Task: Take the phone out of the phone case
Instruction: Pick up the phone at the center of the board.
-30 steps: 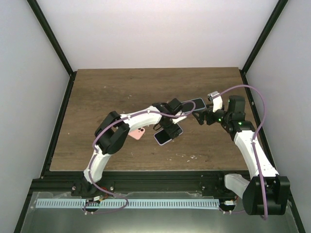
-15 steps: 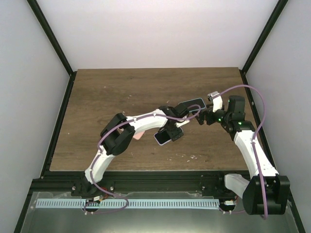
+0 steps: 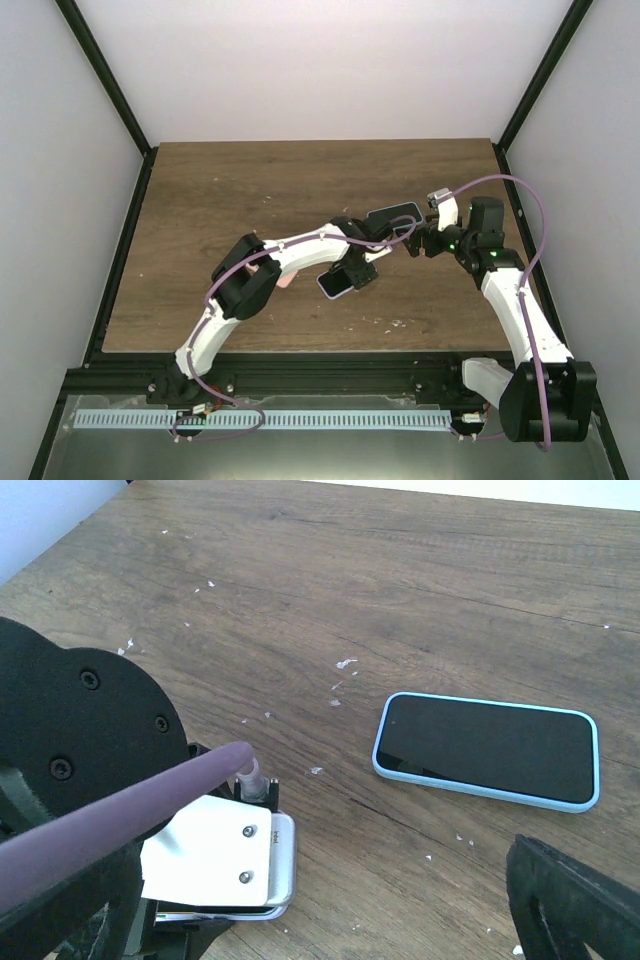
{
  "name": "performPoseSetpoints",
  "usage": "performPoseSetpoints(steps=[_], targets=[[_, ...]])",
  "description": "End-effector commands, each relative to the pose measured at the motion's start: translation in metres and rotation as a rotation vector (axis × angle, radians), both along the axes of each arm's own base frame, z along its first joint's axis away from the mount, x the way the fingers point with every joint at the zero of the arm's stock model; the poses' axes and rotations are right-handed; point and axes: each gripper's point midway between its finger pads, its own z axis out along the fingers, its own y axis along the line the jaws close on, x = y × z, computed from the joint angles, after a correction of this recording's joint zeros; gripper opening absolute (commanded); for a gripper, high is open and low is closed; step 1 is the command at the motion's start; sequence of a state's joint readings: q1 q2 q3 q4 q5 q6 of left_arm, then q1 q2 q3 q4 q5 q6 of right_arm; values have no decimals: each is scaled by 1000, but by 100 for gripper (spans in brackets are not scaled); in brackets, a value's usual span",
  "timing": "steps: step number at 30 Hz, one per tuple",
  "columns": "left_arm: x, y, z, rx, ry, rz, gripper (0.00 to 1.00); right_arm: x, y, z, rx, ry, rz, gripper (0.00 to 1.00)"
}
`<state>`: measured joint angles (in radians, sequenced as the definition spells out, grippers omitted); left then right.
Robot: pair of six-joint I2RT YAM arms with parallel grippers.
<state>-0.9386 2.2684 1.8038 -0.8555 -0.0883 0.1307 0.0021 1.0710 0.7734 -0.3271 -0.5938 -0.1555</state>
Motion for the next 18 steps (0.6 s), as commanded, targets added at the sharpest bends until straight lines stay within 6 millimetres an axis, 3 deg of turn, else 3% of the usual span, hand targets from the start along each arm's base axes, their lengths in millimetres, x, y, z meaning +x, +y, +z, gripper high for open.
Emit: performPoseSetpoints(steps=[1, 4, 6, 9, 18], targets=[[-9, 8, -25, 61, 73, 29, 71, 5, -3, 7, 3, -27, -17, 100], [-3, 7, -20, 50, 43, 55, 72, 5, -4, 6, 2, -27, -18, 100], [1, 6, -15, 32, 19, 74, 84, 5, -3, 6, 2, -27, -17, 100], [2, 6, -16, 28, 21, 70, 87, 5, -3, 7, 3, -27, -16, 100], [-1, 11, -26, 28, 93, 103, 62, 4, -4, 7, -1, -30, -17, 100]])
